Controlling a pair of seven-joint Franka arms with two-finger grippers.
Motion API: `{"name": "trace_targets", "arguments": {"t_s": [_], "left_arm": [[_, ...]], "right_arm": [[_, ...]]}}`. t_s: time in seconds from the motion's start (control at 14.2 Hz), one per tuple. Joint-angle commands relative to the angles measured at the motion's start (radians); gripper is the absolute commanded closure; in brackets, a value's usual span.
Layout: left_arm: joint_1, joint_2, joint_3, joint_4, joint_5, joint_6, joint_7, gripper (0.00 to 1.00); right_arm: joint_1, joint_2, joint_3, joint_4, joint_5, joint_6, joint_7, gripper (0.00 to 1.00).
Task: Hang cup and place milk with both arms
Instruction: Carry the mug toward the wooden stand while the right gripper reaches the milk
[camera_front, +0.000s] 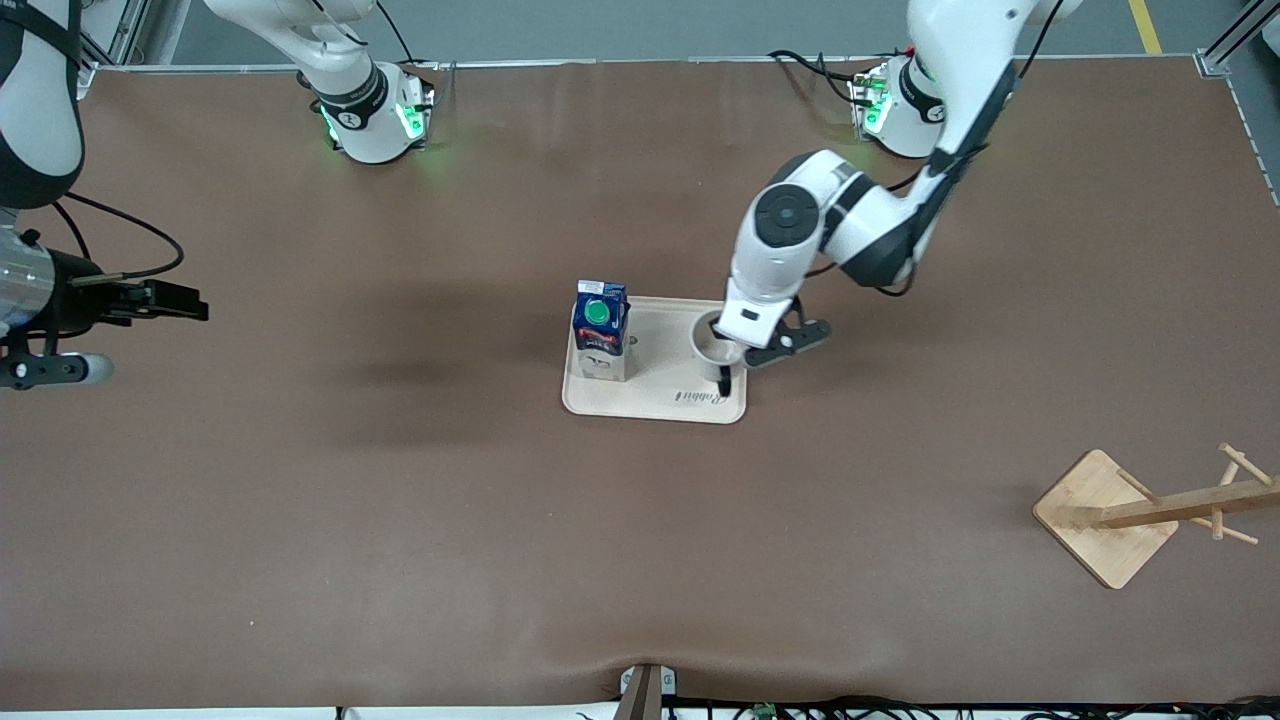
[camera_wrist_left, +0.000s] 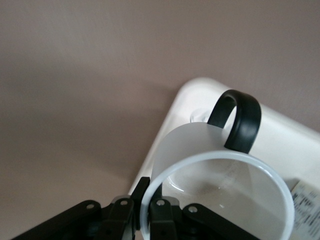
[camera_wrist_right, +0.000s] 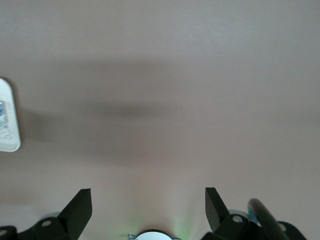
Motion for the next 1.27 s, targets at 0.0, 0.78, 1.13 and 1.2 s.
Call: {"name": "trace_targets", "arguments": {"t_s": [0.0, 0.78, 1.13, 1.2], "left_arm": [[0.086, -0.103, -0.004, 0.031, 0.015, -0.123, 0.129, 1.0], [0.47, -0.174, -0.009, 0.247, -0.004, -0.407, 0.796, 1.0], [0.637, -0.175, -0.009, 0.285, -0.025, -0.45, 1.096, 1.0], [0.659, -0.175, -0.007, 0.29, -0.025, -0.461, 1.139, 1.0]], "right_arm": [[0.047, 0.002, 0.001, 0.005, 0.051, -0.018, 0.022, 0.0], [0.489, 0.124, -0.001, -0.016, 0.217, 0.244, 0.623, 0.0], [0.58, 0.193, -0.001, -0.047, 0.309, 0.388, 0.715, 0.0], [0.606, 0.199, -0.001, -0.073, 0.309, 0.437, 0.726, 0.0]]}}
